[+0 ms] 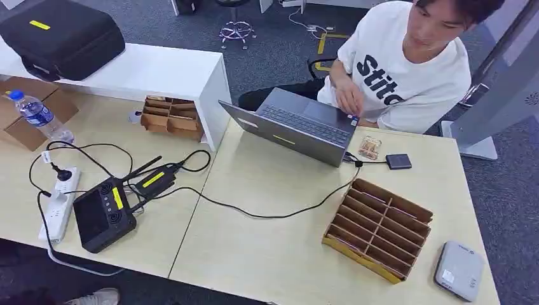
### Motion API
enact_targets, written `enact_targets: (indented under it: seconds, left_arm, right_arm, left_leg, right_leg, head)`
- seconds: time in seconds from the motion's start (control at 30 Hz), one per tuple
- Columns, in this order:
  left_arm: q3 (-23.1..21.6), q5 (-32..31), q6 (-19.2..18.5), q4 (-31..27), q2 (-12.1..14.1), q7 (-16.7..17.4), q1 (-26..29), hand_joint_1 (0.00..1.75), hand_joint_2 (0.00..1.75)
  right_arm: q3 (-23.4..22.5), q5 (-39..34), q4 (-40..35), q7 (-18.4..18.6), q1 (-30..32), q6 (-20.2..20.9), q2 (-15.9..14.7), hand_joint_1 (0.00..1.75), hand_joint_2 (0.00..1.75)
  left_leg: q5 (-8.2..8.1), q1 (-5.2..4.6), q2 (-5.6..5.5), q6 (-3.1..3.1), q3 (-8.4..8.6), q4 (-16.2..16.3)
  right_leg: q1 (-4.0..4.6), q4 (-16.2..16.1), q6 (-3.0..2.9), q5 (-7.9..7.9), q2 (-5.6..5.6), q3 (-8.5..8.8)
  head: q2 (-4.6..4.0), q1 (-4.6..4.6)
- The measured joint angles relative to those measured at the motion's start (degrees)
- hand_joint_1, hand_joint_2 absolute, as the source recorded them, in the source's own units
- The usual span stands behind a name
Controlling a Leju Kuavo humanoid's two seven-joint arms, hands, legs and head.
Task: Pass the card to the sensor for recognition and then transmit it.
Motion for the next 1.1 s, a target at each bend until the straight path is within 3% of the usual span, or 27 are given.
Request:
enact_targets:
  seconds: [0.1,0.17,0.2,0.3,0.37,0.47,0.6,0.73,0.83,1.0,1.1]
  left_arm:
    - [0.0,0.0,0.0,0.0,0.1,0.1,0.0,0.00,0.00]
    - [0.0,0.0,0.0,0.0,0.2,0.1,0.0,0.00,0.00]
    - [0.0,0.0,0.0,0.0,0.2,0.1,0.0,0.00,1.75]
    - [0.0,-0.1,2.1,0.0,0.1,1.2,0.0,0.00,1.75]
    - [0.0,0.0,7.7,-0.2,0.0,2.4,0.0,0.00,1.75]
    - [0.1,0.1,9.7,-1.1,0.6,2.7,-0.1,0.00,1.75]
    - [0.2,0.1,5.0,-1.4,1.5,0.9,-0.1,0.00,1.75]
    - [0.3,0.1,3.5,-1.4,1.4,0.4,-0.1,0.00,1.75]
    - [0.3,-0.1,-2.5,-1.0,1.2,-0.5,-0.2,0.00,1.75]
    - [0.3,-0.1,6.1,-0.9,0.3,1.1,0.0,0.00,1.75]
    - [0.3,-0.1,7.8,-0.9,0.4,1.5,-0.2,0.00,1.75]
  right_arm:
    - [0.0,1.8,0.0,-0.5,0.1,5.3,0.4,0.00,0.00]
    - [0.0,2.4,0.0,-0.7,0.1,4.2,0.8,0.00,0.00]
    - [0.0,2.8,0.0,-0.9,0.1,1.8,0.9,0.00,0.00]
    - [-0.8,2.5,-0.7,-1.8,0.0,-3.6,0.9,0.00,0.00]
    - [-1.7,2.8,-0.9,-2.1,0.0,-3.0,0.9,0.00,0.00]
    - [-2.4,3.5,-1.0,-2.3,0.0,-1.9,1.0,0.00,0.00]
    - [-2.8,5.0,-1.0,-3.1,0.1,-0.3,1.3,0.00,0.00]
    - [-3.1,5.3,-1.1,-3.2,0.1,0.0,1.2,0.00,0.00]
    - [-3.1,6.9,-1.1,-4.1,0.1,0.1,1.2,0.00,0.00]
    - [-4.2,6.8,-1.1,-3.4,0.0,-0.4,1.1,0.00,0.00]
    - [-4.6,6.8,-1.1,-3.0,0.1,-0.7,1.2,0.00,0.00]
  left_leg:
    - [0.00,0.00,0.00,0.00,0.00,0.0]
    - [0.00,0.00,0.00,0.00,0.01,0.0]
    - [0.00,-0.01,0.00,0.00,0.01,0.0]
    - [0.00,0.02,0.02,0.00,0.01,0.0]
    - [0.00,0.02,0.01,0.00,0.00,0.0]
    - [0.00,0.00,0.01,0.00,0.02,0.0]
    - [0.00,0.00,0.01,0.00,0.03,0.0]
    - [0.00,0.02,0.02,0.00,0.02,0.0]
    - [-0.01,-0.05,0.02,0.01,0.03,0.0]
    - [-0.01,-0.03,0.03,0.01,0.02,0.0]
    - [-0.01,-0.03,0.03,0.01,0.03,0.0]
  right_leg:
    - [0.00,0.0,0.00,0.00,0.00,-0.01]
    - [0.00,0.0,0.00,0.00,0.01,-0.01]
    - [-0.01,0.0,0.00,0.00,0.00,-0.01]
    - [0.02,0.0,0.00,0.00,0.01,0.00]
    - [0.02,0.0,0.00,0.00,0.01,0.01]
    - [0.00,0.0,0.00,0.00,0.03,0.01]
    - [0.00,0.0,0.00,0.00,0.03,-0.01]
    - [0.01,0.0,0.00,0.00,0.04,0.01]
    - [-0.05,0.0,0.00,0.00,0.06,0.01]
    - [-0.03,0.0,0.00,0.00,0.04,0.02]
    - [-0.03,0.0,0.00,0.00,0.06,0.01]
  head:
    - [0.00,0.00]
    - [0.00,0.00]
    - [0.00,-0.02]
    - [0.00,0.02]
    - [0.00,0.04]
    - [0.00,0.00]
    - [0.00,0.00]
    - [0.00,0.04]
    - [0.00,-0.02]
    - [0.00,0.04]
    - [0.00,0.00]
